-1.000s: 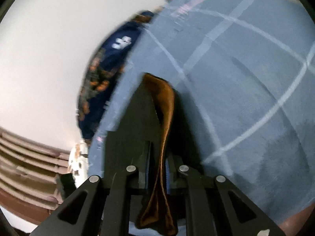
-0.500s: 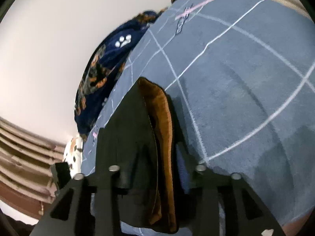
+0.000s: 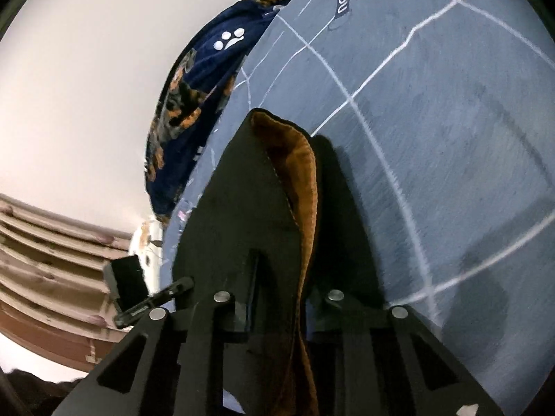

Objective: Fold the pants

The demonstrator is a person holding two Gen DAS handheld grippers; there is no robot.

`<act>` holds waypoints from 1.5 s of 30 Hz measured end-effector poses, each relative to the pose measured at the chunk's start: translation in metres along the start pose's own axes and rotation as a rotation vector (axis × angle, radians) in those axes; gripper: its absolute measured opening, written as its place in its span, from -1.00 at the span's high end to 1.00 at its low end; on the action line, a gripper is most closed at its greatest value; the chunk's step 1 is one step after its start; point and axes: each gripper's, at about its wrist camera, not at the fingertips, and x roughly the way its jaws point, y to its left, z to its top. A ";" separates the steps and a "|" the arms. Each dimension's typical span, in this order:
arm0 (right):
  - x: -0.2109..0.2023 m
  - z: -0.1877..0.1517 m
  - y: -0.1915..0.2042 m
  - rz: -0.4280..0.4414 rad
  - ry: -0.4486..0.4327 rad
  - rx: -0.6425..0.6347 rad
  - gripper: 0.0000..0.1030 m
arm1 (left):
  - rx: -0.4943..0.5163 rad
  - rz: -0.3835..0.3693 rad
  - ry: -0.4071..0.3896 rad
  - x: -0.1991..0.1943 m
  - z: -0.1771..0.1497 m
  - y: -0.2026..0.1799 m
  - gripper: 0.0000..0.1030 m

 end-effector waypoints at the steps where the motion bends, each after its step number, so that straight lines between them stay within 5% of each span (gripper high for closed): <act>1: 0.001 -0.002 0.001 0.007 -0.002 0.011 0.63 | -0.006 -0.005 -0.014 -0.008 -0.002 0.003 0.70; 8: 0.036 -0.018 0.029 0.150 0.025 0.080 0.65 | -0.022 0.052 -0.076 -0.061 -0.010 0.021 0.76; 14: 0.092 -0.038 0.055 0.257 0.098 0.120 0.65 | -0.142 0.133 -0.191 -0.137 -0.035 0.071 0.77; 18: 0.105 -0.037 0.063 0.239 0.105 0.099 0.66 | -0.208 0.176 -0.227 -0.160 -0.050 0.096 0.77; 21: 0.095 -0.033 0.061 0.213 0.095 0.100 0.67 | -0.169 0.222 -0.211 -0.156 -0.057 0.093 0.77; 32: 0.055 -0.013 0.051 0.074 0.037 0.047 0.70 | -0.088 0.193 -0.053 -0.094 -0.054 0.063 0.72; 40: 0.063 -0.003 0.030 0.098 0.089 0.055 0.69 | -0.156 0.168 -0.031 -0.087 -0.054 0.069 0.61; 45: 0.056 -0.004 0.015 0.150 0.055 0.108 0.47 | -0.159 0.176 -0.043 -0.090 -0.056 0.069 0.53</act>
